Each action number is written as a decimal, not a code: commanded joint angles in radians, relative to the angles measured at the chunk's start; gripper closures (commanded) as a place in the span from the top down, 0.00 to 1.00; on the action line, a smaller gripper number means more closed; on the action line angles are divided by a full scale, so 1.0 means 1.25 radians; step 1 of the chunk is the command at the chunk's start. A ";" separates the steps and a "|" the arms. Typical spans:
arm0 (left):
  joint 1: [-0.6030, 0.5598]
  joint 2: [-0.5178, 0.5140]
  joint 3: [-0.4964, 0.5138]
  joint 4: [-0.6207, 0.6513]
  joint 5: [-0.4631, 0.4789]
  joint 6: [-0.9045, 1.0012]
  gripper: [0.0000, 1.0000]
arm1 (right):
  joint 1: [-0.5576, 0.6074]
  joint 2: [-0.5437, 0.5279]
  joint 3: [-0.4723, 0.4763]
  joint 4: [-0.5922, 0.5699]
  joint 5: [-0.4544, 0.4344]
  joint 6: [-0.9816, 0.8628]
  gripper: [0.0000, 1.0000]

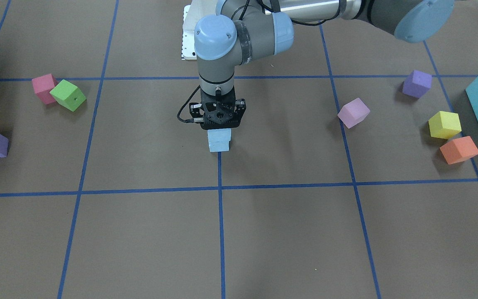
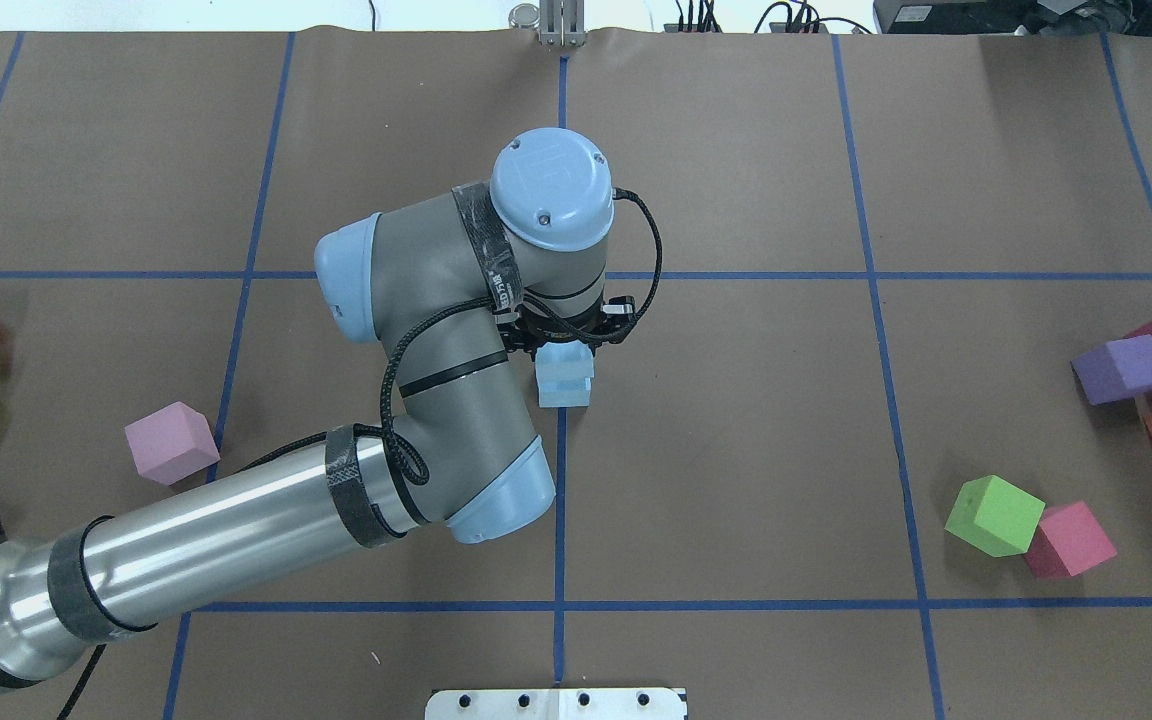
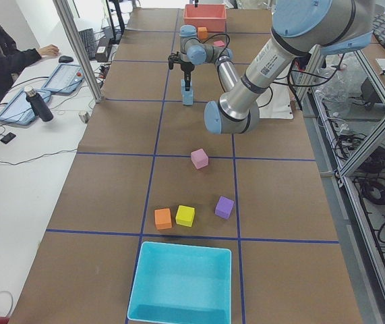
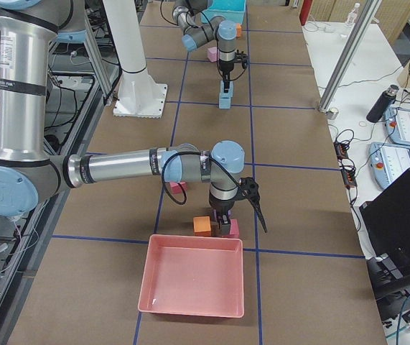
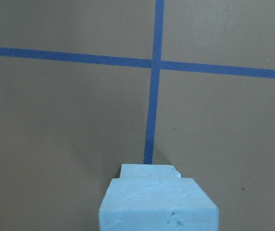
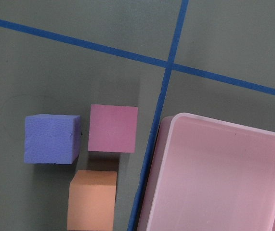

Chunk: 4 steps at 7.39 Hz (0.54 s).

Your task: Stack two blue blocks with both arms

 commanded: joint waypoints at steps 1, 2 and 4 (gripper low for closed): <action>0.000 0.002 0.001 -0.004 -0.001 0.005 0.22 | -0.001 0.000 0.000 0.000 -0.001 0.000 1.00; 0.000 0.001 0.001 -0.006 -0.001 0.005 0.35 | -0.001 0.000 0.000 0.000 -0.001 0.000 1.00; 0.000 0.002 0.002 -0.006 -0.001 0.005 0.59 | -0.001 0.001 -0.001 0.000 0.000 0.000 1.00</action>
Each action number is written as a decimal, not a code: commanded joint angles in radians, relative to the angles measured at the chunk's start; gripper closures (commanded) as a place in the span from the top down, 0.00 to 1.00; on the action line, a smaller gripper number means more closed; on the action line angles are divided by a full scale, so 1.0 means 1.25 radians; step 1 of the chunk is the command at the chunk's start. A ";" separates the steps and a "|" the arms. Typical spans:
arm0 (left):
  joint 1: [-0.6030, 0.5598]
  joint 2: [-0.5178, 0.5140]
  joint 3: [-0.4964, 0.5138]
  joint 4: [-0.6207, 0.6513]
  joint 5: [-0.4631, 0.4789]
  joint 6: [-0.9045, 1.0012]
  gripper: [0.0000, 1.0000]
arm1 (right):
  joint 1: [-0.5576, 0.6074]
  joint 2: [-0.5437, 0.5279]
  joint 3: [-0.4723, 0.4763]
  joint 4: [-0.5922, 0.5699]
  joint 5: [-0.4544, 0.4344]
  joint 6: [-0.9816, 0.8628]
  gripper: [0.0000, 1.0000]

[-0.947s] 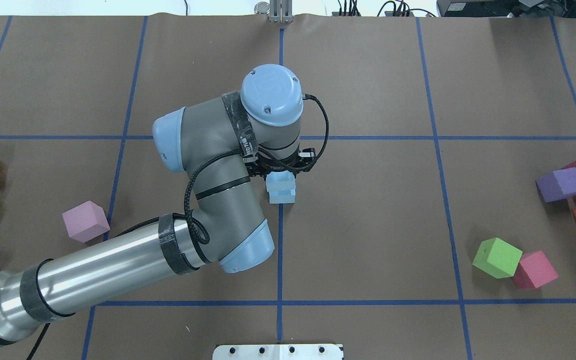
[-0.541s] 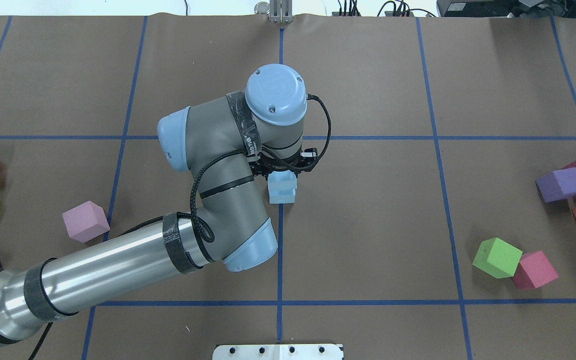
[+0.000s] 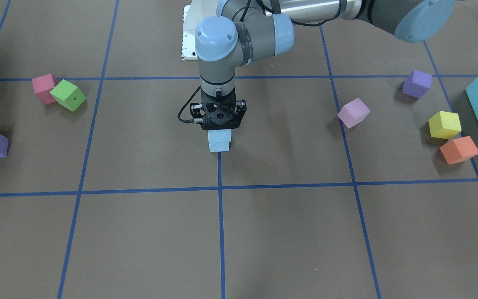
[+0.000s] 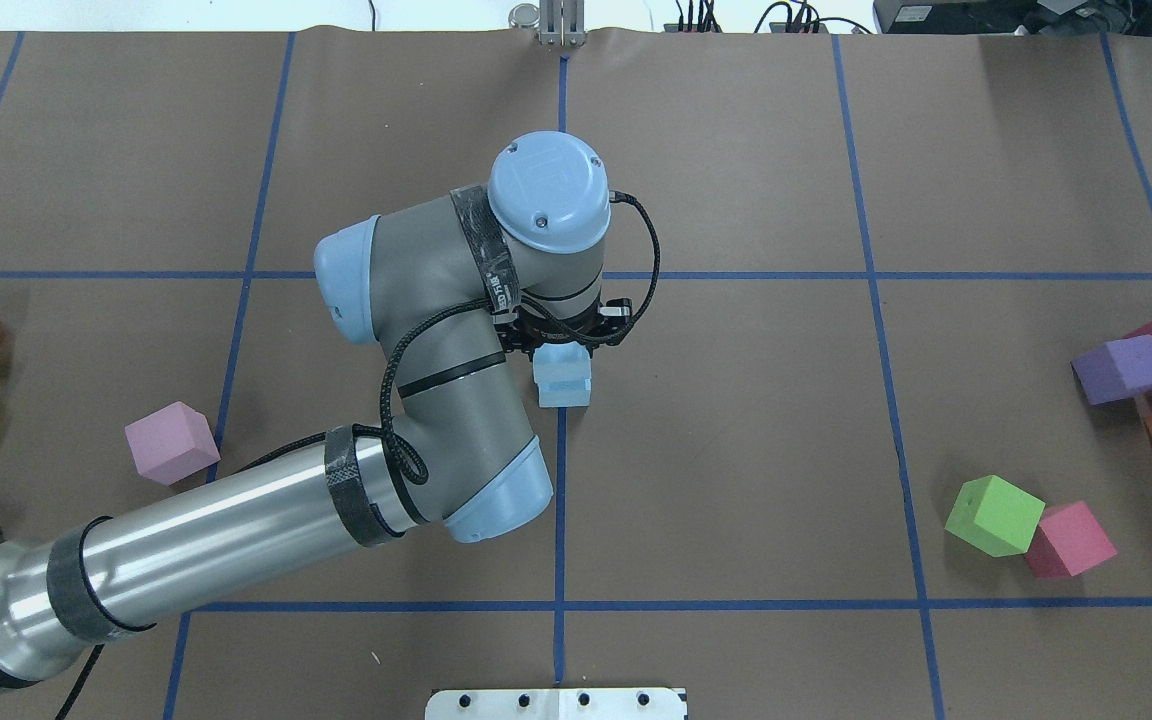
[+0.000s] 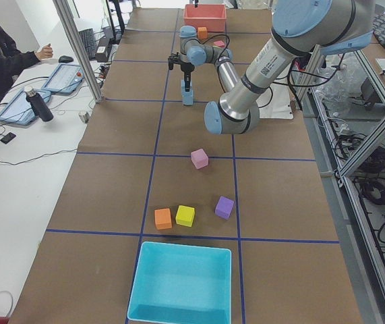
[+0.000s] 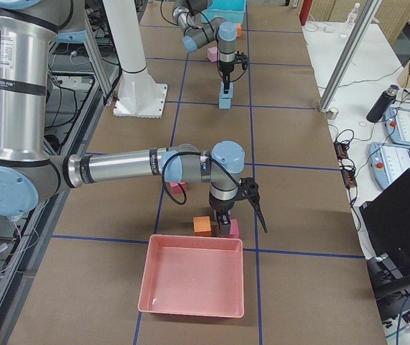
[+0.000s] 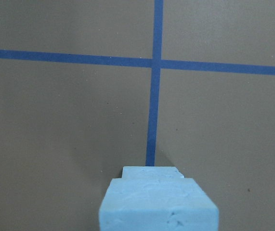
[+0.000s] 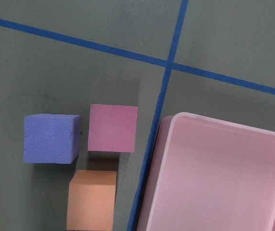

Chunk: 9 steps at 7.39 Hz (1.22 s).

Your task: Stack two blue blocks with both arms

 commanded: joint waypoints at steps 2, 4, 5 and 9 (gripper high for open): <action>0.007 0.003 0.000 -0.002 0.002 0.000 0.93 | 0.000 0.000 -0.002 0.000 0.000 0.000 1.00; 0.016 0.001 -0.007 -0.002 0.037 0.000 0.98 | 0.000 0.000 -0.002 0.000 0.000 0.000 1.00; 0.015 -0.002 -0.032 0.002 0.034 0.001 0.98 | 0.000 0.000 -0.002 0.000 0.000 0.000 1.00; -0.101 0.114 -0.260 0.105 -0.023 0.167 0.98 | 0.000 -0.001 -0.007 0.000 -0.002 -0.001 1.00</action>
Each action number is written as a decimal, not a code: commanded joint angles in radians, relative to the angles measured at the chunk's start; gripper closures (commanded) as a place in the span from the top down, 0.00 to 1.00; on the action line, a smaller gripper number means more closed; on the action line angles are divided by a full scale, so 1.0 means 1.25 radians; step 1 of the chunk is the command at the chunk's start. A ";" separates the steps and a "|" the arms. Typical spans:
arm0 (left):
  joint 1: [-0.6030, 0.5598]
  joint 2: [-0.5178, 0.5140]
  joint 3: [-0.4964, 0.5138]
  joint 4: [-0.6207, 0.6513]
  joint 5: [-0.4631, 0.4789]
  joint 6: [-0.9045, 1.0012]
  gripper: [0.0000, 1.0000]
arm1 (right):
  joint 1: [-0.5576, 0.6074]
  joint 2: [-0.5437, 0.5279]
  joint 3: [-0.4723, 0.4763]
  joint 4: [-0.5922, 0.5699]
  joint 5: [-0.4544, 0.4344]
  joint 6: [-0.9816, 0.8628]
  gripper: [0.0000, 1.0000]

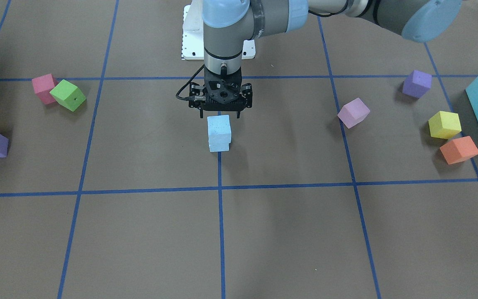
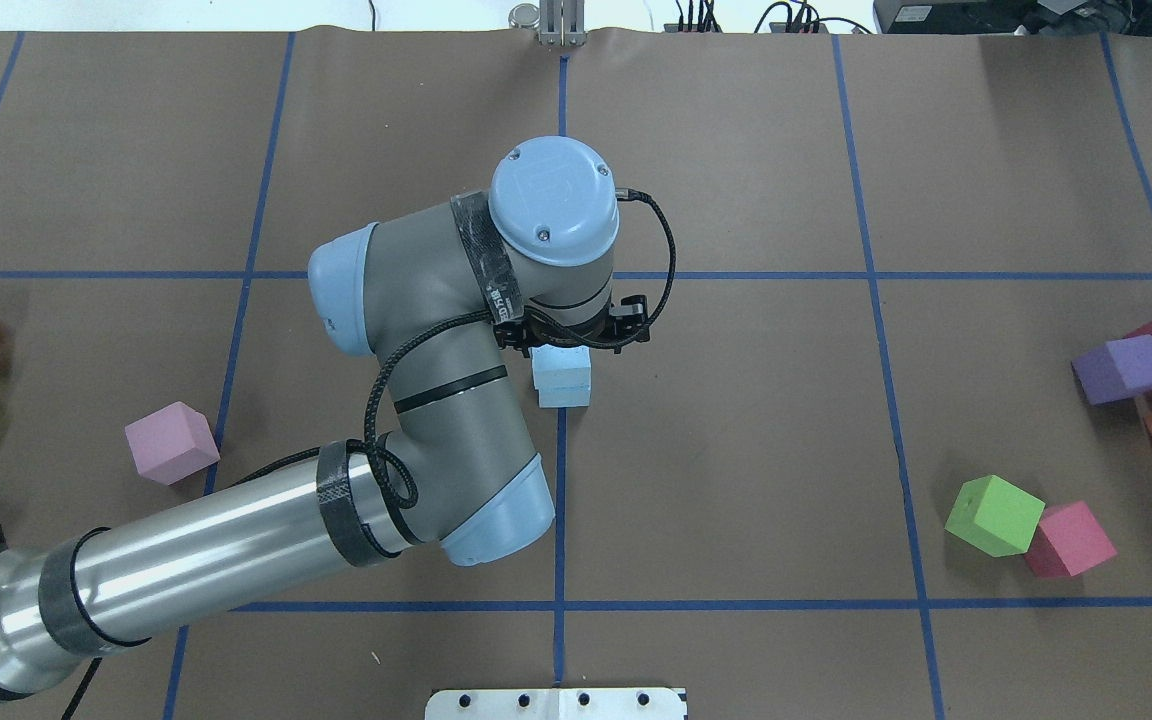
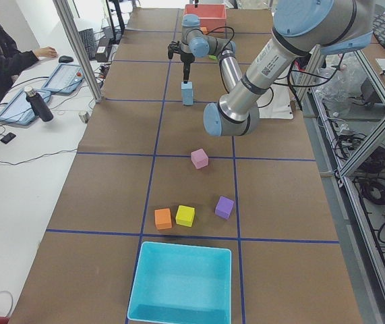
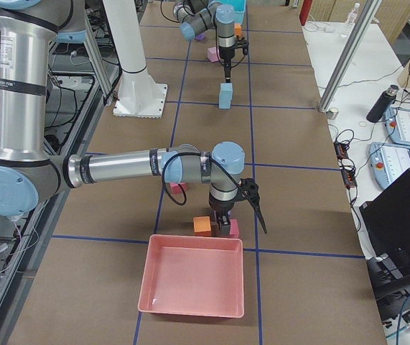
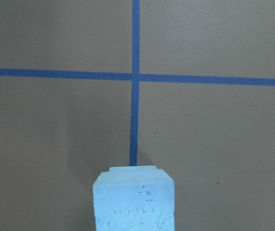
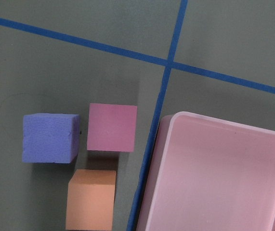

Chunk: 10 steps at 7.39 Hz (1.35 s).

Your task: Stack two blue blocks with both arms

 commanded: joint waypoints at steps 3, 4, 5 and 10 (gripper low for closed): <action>-0.319 0.314 -0.154 0.034 -0.238 0.536 0.98 | 0.001 -0.002 -0.010 0.000 0.001 -0.001 1.00; -0.404 0.377 -0.153 0.036 -0.274 0.650 0.98 | 0.001 -0.002 -0.009 0.000 0.001 -0.001 1.00; -0.488 0.458 -0.148 0.034 -0.312 0.787 0.98 | 0.001 -0.002 -0.011 0.000 0.005 -0.001 1.00; -0.801 0.608 0.082 -0.061 -0.340 1.180 0.98 | 0.001 -0.001 -0.009 0.000 0.007 0.000 1.00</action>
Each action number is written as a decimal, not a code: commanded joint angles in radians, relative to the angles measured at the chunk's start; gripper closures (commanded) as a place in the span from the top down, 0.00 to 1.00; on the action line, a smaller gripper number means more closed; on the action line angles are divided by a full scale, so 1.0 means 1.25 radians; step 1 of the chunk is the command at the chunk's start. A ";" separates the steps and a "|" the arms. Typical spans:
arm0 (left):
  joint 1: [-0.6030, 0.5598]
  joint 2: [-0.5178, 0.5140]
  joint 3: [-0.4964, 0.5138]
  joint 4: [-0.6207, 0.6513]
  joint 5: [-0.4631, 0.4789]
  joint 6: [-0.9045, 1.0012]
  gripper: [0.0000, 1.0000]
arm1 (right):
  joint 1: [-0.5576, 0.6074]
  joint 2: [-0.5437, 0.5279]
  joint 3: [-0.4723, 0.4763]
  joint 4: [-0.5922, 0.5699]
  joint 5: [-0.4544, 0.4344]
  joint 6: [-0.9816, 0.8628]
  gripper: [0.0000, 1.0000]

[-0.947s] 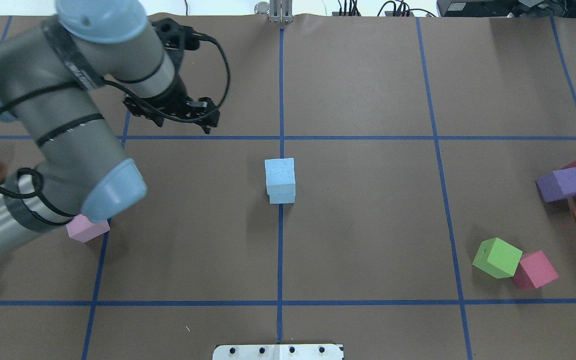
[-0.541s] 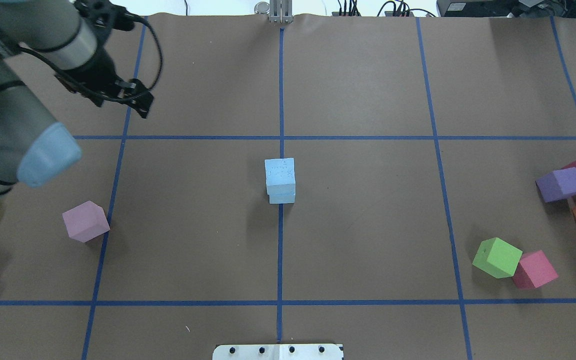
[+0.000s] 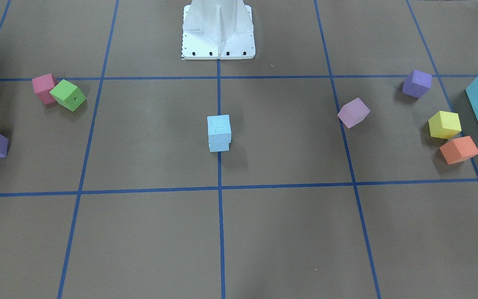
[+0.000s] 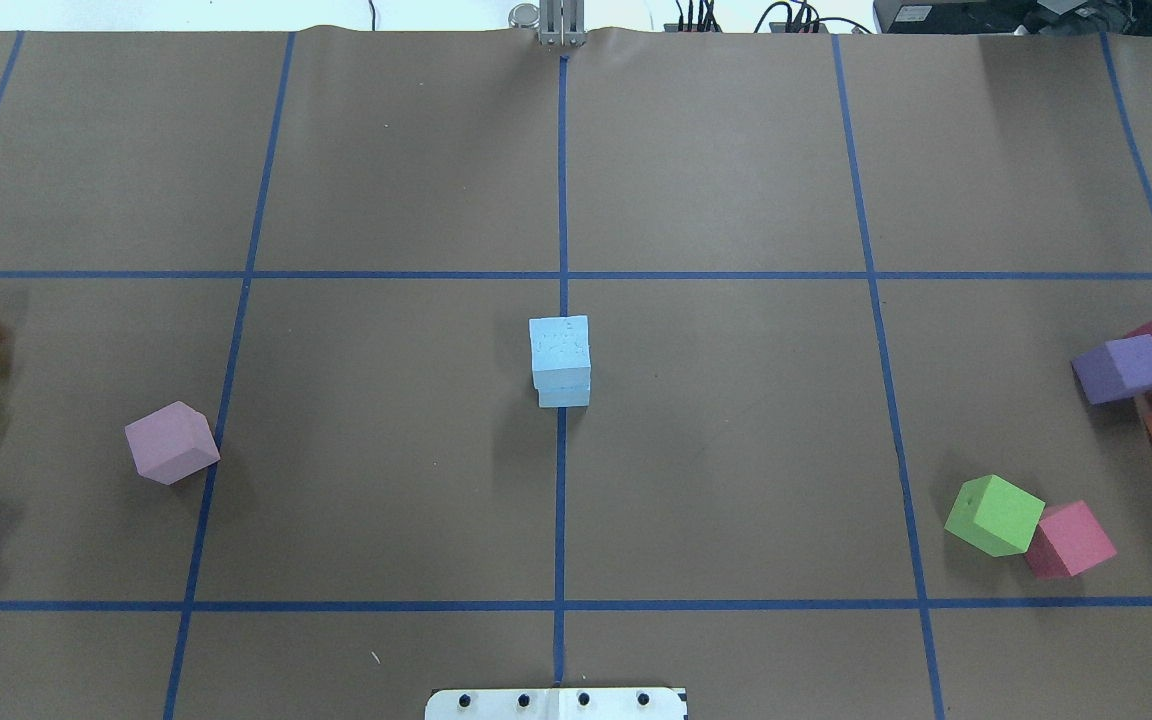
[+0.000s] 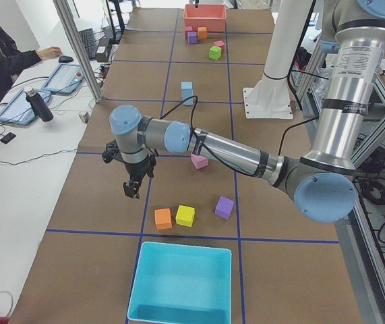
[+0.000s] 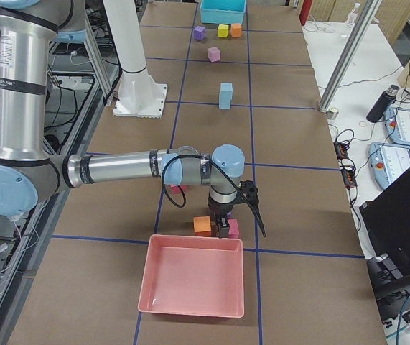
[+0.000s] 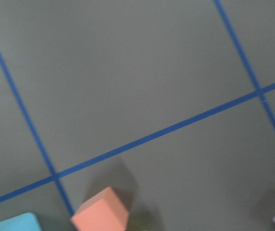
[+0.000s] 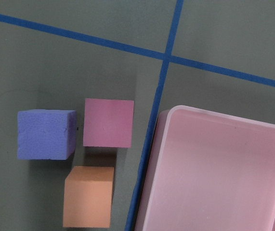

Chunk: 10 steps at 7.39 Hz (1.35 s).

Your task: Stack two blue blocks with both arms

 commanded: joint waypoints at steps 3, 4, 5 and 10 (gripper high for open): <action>-0.038 0.058 0.001 -0.087 -0.005 0.025 0.98 | 0.000 0.002 0.004 -0.001 0.000 0.001 1.00; -0.038 0.057 -0.009 -0.089 -0.002 0.024 0.98 | 0.000 0.003 0.001 -0.001 0.001 0.002 1.00; -0.037 0.057 -0.012 -0.089 -0.002 0.025 0.98 | 0.000 0.003 0.003 -0.001 0.003 0.003 1.00; -0.037 0.073 -0.017 -0.087 -0.004 0.018 0.98 | 0.000 0.003 0.003 -0.001 0.007 0.010 1.00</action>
